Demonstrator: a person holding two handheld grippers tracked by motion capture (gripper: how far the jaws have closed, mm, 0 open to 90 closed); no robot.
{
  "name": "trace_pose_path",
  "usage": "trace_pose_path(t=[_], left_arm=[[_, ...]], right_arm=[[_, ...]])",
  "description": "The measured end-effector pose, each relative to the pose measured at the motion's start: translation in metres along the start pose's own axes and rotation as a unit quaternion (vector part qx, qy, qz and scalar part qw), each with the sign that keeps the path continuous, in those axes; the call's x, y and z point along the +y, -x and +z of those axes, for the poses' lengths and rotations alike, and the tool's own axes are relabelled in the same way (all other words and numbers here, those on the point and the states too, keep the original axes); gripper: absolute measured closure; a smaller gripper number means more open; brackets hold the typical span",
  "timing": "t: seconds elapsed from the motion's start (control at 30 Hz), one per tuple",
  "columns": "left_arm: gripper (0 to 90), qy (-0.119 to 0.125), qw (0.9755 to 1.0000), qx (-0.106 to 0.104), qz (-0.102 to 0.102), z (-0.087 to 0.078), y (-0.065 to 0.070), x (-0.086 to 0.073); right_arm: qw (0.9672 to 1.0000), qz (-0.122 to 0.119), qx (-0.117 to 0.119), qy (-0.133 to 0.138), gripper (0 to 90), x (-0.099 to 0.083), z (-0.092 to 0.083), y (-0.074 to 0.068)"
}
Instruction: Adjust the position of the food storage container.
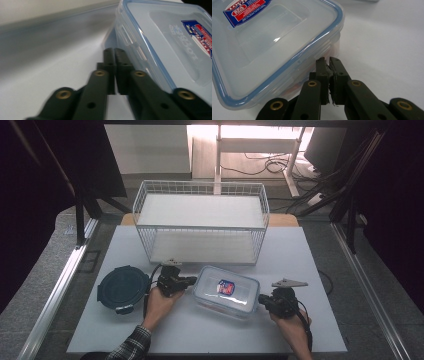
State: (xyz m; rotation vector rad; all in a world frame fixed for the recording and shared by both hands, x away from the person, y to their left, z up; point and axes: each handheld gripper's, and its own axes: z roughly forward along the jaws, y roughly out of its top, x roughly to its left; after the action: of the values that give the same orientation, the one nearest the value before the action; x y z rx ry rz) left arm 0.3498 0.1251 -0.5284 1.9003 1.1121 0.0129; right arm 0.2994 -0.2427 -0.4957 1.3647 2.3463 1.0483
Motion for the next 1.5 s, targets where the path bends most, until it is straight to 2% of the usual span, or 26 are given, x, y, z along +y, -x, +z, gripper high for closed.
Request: trace_pose_path(t=[0.07,0.13,0.23,0.27,0.3,0.53,0.67,0.73,0.77,0.8,0.83,0.97,1.07,1.2,1.23,1.27,1.3,1.33,1.37,1.4,1.43,1.47,1.5], left_arm=[[90.0,-0.008,0.9999,0.014,-0.001,-0.001,0.003,-0.005],[90.0,-0.011,0.9998,0.016,-0.006,-0.006,0.006,-0.013],[90.0,-0.004,1.0,0.001,-0.003,-0.02,0.013,-0.024],[90.0,-0.006,1.0,0.005,-0.002,-0.024,0.016,-0.026],[90.0,-0.015,0.9996,0.023,0.008,-0.029,0.022,-0.031],[90.0,-0.024,0.9988,0.041,0.015,-0.043,0.031,-0.042],[90.0,-0.029,0.9987,0.041,0.009,-0.055,0.036,-0.054],[90.0,-0.029,0.9987,0.041,0.004,-0.061,0.036,-0.06],[90.0,-0.028,0.9986,0.046,0.0,-0.067,0.036,-0.064],[90.0,-0.028,0.9986,0.046,0.0,-0.067,0.036,-0.064],[90.0,-0.025,0.9986,0.047,-0.006,-0.072,0.034,-0.068],[90.0,-0.022,0.9985,0.048,-0.012,-0.075,0.031,-0.07],[90.0,-0.022,0.998,0.059,-0.005,-0.074,0.033,-0.07],[89.9,-0.029,0.9982,0.053,-0.005,-0.076,0.033,-0.07],[88.7,-0.028,0.9977,0.062,0.0,-0.076,0.033,-0.07],[82.7,-0.028,0.9969,0.073,0.005,-0.077,0.034,-0.071],[70.3,-0.031,0.9956,0.087,0.018,-0.079,0.033,-0.072],[63.7,-0.031,0.9956,0.087,0.018,-0.079,0.033,-0.072],[56.9,-0.034,0.9945,0.094,0.032,-0.081,0.031,-0.075],[50.8,-0.031,0.9953,0.086,0.033,-0.082,0.03,-0.076],[43.5,-0.031,0.9953,0.086,0.033,-0.082,0.03,-0.076],[43.5,-0.027,0.9965,0.074,0.029,-0.083,0.029,-0.077],[38.1,-0.029,0.9959,0.078,0.034,-0.084,0.029,-0.078]], right_arm=[[1.0,-0.005,-0.002,0.001,86.8,0.001,0.001,-0.001],[1.0,-0.007,-0.001,0.001,88.0,0.002,0.003,-0.002],[1.0,-0.005,0.008,0.001,88.6,0.003,0.004,0.0],[1.0,-0.003,0.009,0.0,88.7,0.004,0.005,0.0],[0.9999,-0.006,0.015,-0.001,88.8,0.005,0.006,-0.001],[0.9994,-0.025,0.022,-0.007,88.8,0.01,0.014,-0.009],[0.9988,-0.034,0.032,-0.013,88.9,0.01,0.015,-0.016],[0.9983,-0.042,0.037,-0.017,88.9,0.009,0.016,-0.022],[0.9977,-0.049,0.041,-0.02,88.9,0.008,0.016,-0.03],[0.9977,-0.049,0.041,-0.02,88.9,0.008,0.016,-0.03],[0.9972,-0.059,0.041,-0.021,88.9,0.006,0.016,-0.038],[0.9963,-0.073,0.039,-0.025,88.9,0.002,0.013,-0.049],[0.9957,-0.08,0.036,-0.027,88.9,0.0,0.011,-0.052],[0.9954,-0.081,0.044,-0.028,87.6,-0.002,0.009,-0.051],[0.9953,-0.083,0.042,-0.027,85.0,-0.002,0.009,-0.051],[0.9953,-0.083,0.043,-0.027,83.4,-0.003,0.008,-0.049],[0.995,-0.091,0.037,-0.019,79.8,-0.004,0.006,-0.047],[0.995,-0.091,0.037,-0.019,79.8,-0.004,0.006,-0.047],[0.9947,-0.095,0.036,-0.01,72.4,-0.005,0.002,-0.043],[0.9948,-0.095,0.038,-0.003,67.1,-0.006,-0.001,-0.041],[0.9948,-0.095,0.038,-0.003,67.1,-0.006,-0.001,-0.041],[0.9948,-0.093,0.04,0.004,61.7,-0.006,-0.003,-0.039],[0.9951,-0.087,0.046,0.012,52.5,-0.006,-0.006,-0.034]])
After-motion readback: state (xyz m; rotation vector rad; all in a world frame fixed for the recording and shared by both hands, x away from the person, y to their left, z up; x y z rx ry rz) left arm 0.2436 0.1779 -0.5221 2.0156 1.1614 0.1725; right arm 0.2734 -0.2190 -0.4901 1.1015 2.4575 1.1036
